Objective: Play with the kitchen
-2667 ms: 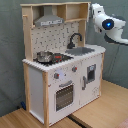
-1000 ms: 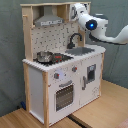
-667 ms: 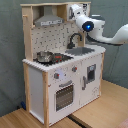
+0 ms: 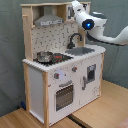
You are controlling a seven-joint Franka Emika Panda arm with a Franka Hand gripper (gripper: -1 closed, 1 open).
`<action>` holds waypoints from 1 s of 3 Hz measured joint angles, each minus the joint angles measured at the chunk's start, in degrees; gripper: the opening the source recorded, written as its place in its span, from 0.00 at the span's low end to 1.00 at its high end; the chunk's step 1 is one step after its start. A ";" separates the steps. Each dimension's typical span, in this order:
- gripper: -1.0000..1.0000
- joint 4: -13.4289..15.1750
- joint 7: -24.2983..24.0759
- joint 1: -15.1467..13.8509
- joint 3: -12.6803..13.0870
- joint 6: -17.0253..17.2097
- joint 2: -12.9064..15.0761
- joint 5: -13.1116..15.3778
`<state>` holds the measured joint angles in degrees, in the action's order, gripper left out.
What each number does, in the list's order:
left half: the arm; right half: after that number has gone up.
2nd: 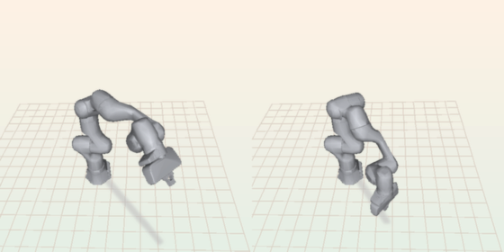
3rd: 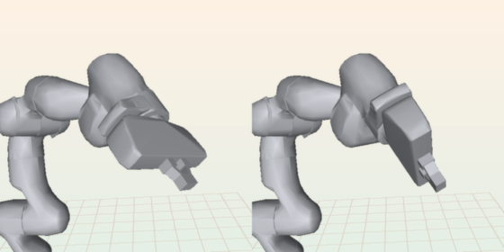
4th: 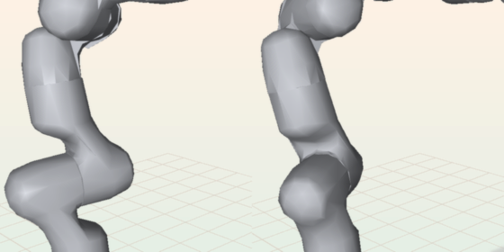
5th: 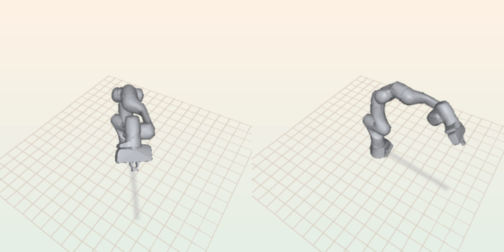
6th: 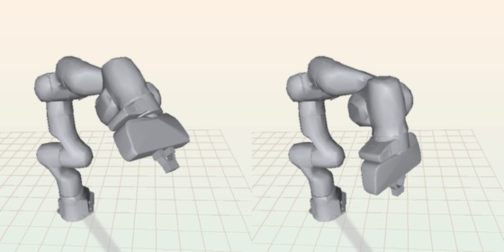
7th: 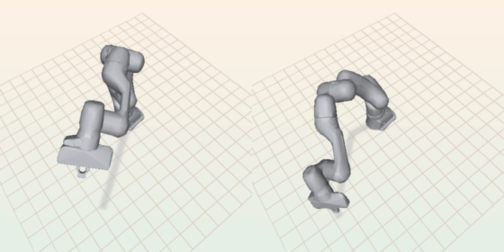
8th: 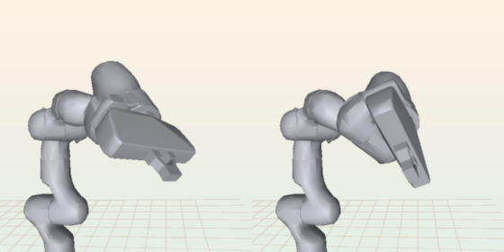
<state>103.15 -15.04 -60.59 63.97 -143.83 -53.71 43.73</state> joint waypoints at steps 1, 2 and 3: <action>0.00 0.27 0.11 4.10 0.50 4.08 0.06 -0.04; 0.00 0.27 0.10 5.97 3.63 5.41 0.36 -1.36; 1.00 0.26 0.10 5.95 4.02 5.38 0.38 -1.51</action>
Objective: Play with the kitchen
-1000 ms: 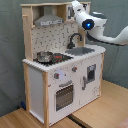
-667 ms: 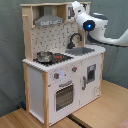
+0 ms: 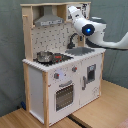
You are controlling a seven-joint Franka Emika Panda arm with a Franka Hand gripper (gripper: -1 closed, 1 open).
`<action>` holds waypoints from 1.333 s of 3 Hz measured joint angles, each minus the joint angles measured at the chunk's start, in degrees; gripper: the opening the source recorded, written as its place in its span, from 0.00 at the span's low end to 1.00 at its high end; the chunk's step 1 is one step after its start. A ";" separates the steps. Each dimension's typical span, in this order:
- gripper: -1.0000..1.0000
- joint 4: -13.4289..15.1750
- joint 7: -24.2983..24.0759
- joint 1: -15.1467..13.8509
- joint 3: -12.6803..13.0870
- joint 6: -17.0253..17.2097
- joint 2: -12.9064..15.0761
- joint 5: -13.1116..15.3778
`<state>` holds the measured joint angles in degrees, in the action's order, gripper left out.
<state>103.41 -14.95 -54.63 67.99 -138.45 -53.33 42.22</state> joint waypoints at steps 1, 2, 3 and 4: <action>1.00 -0.15 0.00 -0.08 1.48 -0.35 0.23 -0.74; 1.00 -1.59 0.02 -1.43 6.75 -2.53 2.14 -2.18; 1.00 -3.55 1.20 -3.50 10.66 -4.08 3.99 -4.10; 1.00 -5.88 3.92 -5.54 13.33 -4.43 5.72 -6.74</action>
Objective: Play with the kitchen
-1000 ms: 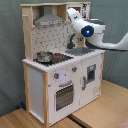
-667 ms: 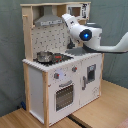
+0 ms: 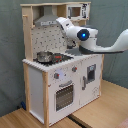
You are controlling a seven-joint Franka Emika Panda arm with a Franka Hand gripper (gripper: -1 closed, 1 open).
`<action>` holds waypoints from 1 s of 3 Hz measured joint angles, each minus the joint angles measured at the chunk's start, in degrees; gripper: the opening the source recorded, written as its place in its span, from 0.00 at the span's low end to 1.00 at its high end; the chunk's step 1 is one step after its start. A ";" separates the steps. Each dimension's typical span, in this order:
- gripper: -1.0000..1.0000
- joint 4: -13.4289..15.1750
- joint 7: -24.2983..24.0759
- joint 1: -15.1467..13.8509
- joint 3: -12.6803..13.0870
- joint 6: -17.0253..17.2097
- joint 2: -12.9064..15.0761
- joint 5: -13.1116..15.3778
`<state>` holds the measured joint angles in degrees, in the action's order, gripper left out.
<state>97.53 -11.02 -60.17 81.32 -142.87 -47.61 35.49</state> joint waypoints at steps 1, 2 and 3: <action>1.00 -2.45 4.12 -1.88 2.08 0.10 1.83 -3.56; 1.00 -4.62 8.57 -3.37 4.61 0.49 3.80 -7.45; 1.00 -5.94 13.03 -4.12 7.60 2.68 5.79 -11.24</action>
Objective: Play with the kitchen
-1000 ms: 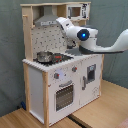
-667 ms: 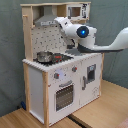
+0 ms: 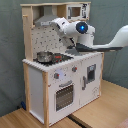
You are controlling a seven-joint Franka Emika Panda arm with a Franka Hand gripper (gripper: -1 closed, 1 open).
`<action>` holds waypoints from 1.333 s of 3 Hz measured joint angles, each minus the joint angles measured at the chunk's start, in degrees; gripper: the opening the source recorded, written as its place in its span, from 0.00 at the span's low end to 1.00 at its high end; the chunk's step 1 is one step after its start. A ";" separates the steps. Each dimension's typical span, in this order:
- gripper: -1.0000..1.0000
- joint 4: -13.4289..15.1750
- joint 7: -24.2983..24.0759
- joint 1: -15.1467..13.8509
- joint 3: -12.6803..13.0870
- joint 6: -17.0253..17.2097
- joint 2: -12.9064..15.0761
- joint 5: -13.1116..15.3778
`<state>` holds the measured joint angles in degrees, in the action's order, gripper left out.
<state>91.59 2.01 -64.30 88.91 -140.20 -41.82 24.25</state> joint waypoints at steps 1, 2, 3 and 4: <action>1.00 -0.36 4.09 0.01 2.29 2.83 1.79 -3.32; 1.00 -0.42 8.69 -0.03 3.71 5.03 3.43 -6.80; 1.00 -0.42 14.52 -0.19 4.45 7.78 5.02 -10.44; 1.00 -0.42 19.11 -0.48 4.94 10.26 6.20 -13.18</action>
<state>91.17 21.12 -64.78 93.85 -129.94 -35.62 11.06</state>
